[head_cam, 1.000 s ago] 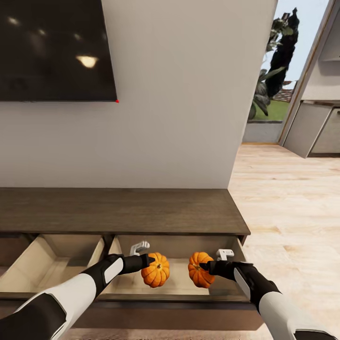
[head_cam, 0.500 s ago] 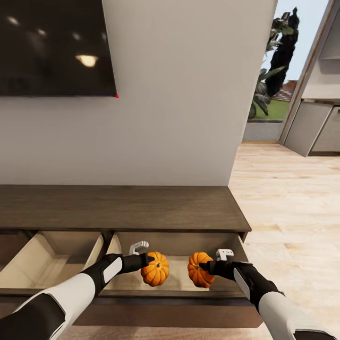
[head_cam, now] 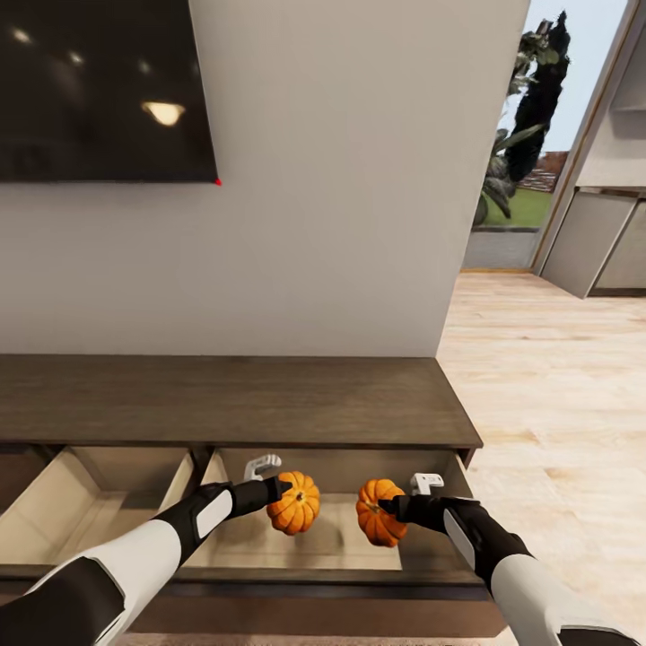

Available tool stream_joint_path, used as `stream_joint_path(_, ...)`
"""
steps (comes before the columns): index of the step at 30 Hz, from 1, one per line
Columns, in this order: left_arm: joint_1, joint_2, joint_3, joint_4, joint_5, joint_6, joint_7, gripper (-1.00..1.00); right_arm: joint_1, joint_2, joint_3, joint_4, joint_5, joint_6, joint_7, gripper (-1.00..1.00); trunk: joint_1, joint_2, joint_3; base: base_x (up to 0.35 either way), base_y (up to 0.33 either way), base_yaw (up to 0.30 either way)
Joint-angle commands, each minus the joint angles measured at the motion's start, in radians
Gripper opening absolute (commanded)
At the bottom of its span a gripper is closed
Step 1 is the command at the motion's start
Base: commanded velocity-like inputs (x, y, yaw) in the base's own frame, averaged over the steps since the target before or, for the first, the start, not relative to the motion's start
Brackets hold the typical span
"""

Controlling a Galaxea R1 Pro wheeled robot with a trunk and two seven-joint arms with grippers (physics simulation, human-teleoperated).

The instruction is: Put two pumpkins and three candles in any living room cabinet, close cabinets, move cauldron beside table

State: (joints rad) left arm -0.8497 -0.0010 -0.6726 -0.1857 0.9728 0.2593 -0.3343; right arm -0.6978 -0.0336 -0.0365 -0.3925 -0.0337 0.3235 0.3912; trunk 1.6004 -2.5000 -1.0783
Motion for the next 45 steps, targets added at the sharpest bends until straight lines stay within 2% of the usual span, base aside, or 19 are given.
stream_joint_path(1, 0.0, 0.0, 0.001, 0.0, -0.001, 0.0, 0.0, -1.0, 0.0, 0.0, 0.0, 0.0, -0.002, 0.0, 0.0, -1.0, 0.0, 0.0, -0.004, 0.0, 0.0, 0.0)
stream_joint_path(17, 0.0, 0.0, 0.001, 0.0, -0.002, 0.0, 0.002, -1.0, 0.0, 0.001, 0.0, 0.0, -0.002, 0.0, 0.0, -1.0, 0.008, -0.004, -0.066, 0.0, 0.0, 0.0)
stream_joint_path(26, 0.0, 0.001, 0.0, 0.0, -0.002, -0.002, 0.0, -1.0, 0.0, 0.001, 0.0, 0.0, -0.002, 0.0, 0.0, -1.0, 0.008, -0.004, -0.066, 0.002, 0.0, 0.0)
stream_joint_path(34, 0.0, 0.001, 0.0, 0.002, -0.004, -0.002, 0.003, -1.0, 0.0, 0.001, 0.0, 0.0, -0.002, 0.0, 0.0, -1.0, 0.008, -0.004, -0.066, 0.25, 0.0, 0.0)
stream_joint_path(45, 0.0, 0.001, 0.0, 0.002, -0.002, -0.002, 0.0, -1.0, 0.0, 0.001, 0.0, 0.0, -0.003, 0.0, 0.0, -1.0, 0.008, -0.004, -0.07, 0.025, 0.0, 0.0)
